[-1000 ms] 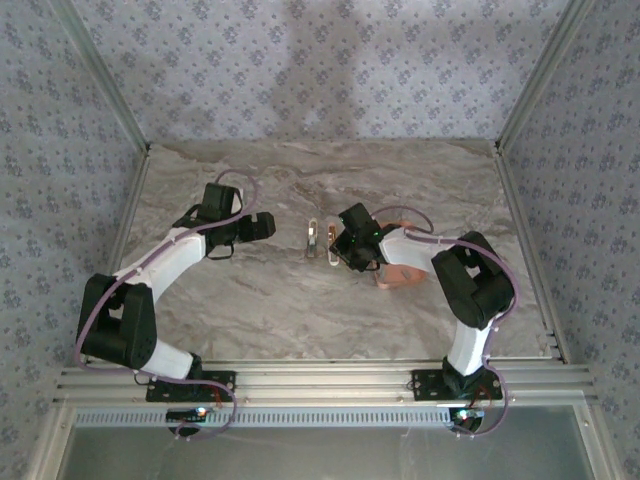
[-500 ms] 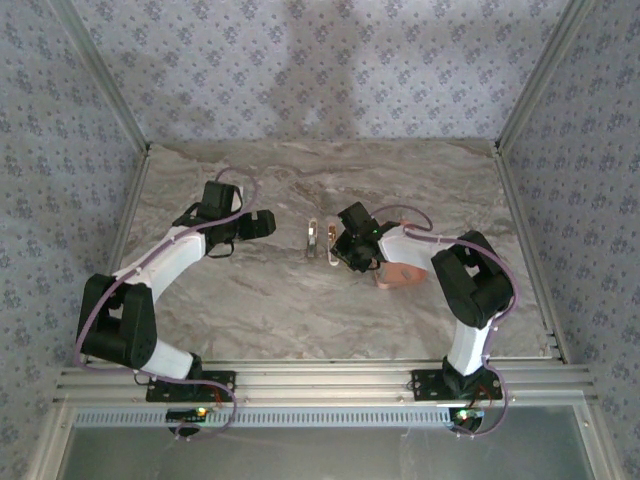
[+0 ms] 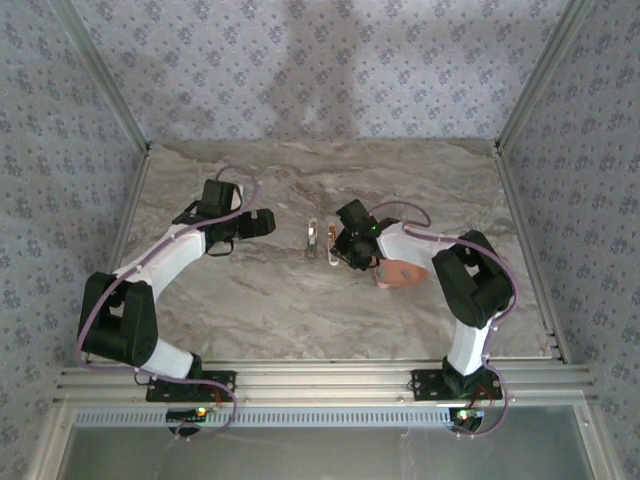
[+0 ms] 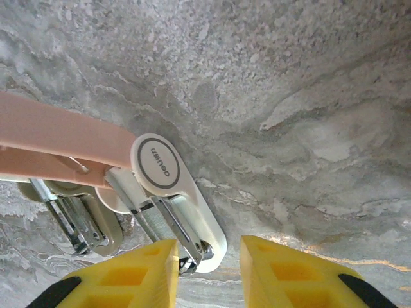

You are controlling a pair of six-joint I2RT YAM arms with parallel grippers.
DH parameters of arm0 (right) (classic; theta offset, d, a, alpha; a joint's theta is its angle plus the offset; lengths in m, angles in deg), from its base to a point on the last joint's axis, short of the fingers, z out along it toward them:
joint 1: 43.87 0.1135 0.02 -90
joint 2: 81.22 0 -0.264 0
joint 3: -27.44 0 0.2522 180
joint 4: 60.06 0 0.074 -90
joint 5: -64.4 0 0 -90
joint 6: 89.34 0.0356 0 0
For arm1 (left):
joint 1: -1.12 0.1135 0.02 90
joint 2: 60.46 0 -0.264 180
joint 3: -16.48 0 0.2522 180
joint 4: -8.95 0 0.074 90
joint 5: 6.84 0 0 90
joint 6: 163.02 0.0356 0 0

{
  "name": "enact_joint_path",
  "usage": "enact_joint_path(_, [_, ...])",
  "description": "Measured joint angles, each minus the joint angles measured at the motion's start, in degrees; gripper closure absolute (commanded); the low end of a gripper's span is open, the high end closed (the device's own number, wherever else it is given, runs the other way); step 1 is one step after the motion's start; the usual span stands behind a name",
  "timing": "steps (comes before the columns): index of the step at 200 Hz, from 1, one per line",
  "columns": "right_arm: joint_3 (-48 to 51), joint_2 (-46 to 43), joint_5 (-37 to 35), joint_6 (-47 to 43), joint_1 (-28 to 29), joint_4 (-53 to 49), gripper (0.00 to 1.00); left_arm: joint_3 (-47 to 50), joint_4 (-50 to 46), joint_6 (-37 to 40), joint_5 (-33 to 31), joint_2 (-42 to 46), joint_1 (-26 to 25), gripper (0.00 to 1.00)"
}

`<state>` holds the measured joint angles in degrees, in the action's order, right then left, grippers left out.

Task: Load the staples into the stapler

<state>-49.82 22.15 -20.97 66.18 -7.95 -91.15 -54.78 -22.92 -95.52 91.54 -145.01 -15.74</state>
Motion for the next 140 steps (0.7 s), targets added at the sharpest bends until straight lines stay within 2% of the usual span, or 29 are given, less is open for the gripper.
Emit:
enact_joint_path(61, [-0.1, -7.1, -2.3, -2.7, -0.3, -0.1, 0.63, -7.0, -2.3, 0.0, 1.1, 0.0, 0.0, 0.02])
enact_joint_path(99, [-0.1, -10.3, -1.6, -6.1, -2.6, 1.1, 0.62, -8.0, -4.0, 0.0, 3.1, 0.0, 0.0, 0.03])
enact_joint_path(140, [2.2, -13.9, -1.8, -5.0, -2.7, 2.3, 0.62, -14.1, -5.9, 0.1, 4.8, -1.2, -1.2, 0.05])
